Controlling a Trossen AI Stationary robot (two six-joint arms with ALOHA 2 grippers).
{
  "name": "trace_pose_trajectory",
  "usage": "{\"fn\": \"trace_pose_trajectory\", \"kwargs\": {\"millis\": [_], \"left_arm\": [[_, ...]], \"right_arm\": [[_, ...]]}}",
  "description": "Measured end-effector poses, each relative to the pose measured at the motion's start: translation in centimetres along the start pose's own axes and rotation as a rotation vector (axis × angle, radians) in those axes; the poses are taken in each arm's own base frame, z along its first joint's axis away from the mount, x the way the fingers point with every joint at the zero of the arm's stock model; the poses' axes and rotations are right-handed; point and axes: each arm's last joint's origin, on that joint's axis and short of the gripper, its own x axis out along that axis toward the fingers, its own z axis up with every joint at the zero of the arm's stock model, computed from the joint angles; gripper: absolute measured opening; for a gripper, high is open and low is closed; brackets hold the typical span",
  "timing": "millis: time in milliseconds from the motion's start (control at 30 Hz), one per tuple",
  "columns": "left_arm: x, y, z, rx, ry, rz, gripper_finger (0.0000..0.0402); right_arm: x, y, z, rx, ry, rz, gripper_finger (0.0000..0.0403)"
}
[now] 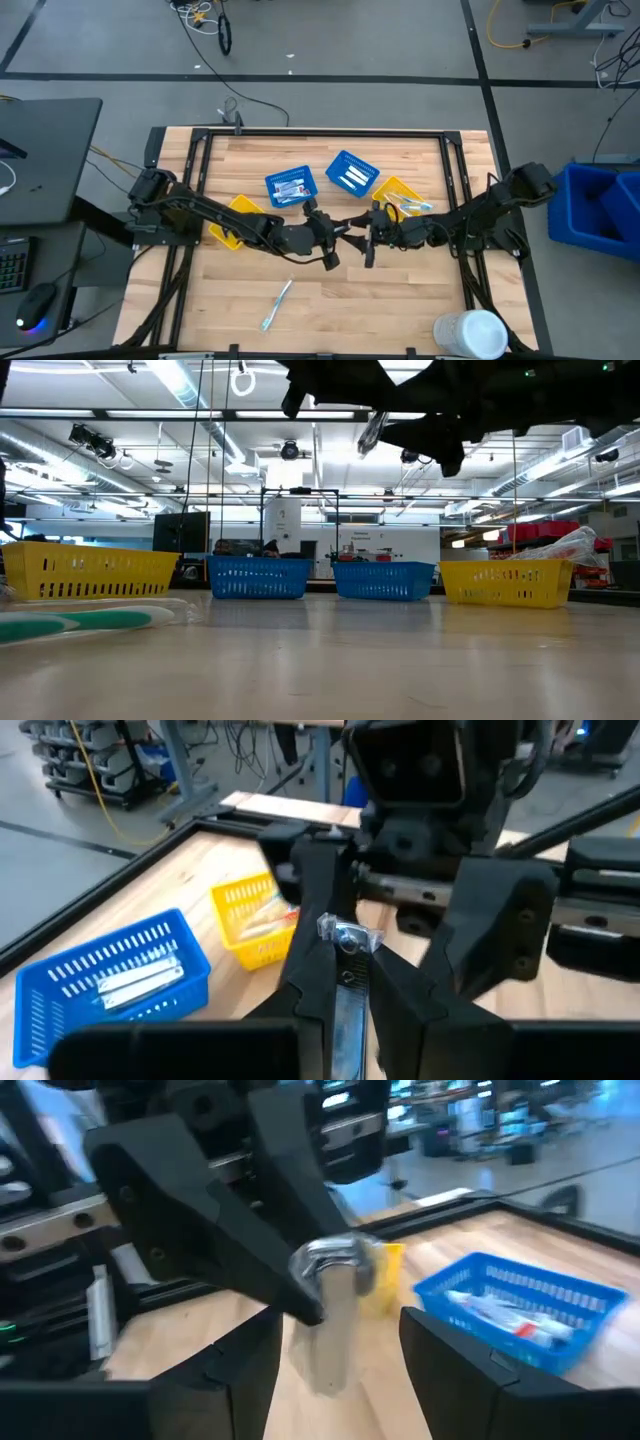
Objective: Pick & Place Travel size toiletries
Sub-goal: Put the silver nail cutter into the right blue bin
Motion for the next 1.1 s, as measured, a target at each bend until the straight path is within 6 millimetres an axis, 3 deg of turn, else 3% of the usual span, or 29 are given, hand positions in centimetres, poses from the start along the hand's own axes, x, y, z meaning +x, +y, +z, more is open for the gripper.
{"fn": "trace_pose_trajectory", "kwargs": {"millis": [267, 700, 1100], "left_arm": [[0.5, 0.7, 0.8, -0.032, -0.058, 0.033, 0.0052], [0.9, 1.5, 1.0, -0.064, -0.064, 0.084, 0.0053], [1.0, 1.6, 1.0, -0.038, -0.059, 0.080, 0.0060]], "right_arm": [[0.7, -1.2, 0.3, -0.020, 0.007, 0.041, 0.0197], [1.0, -1.8, 0.5, -0.043, 0.000, 0.015, 0.0061], [1.0, -1.9, 0.5, -0.068, 0.006, 0.013, 0.0062]]}}
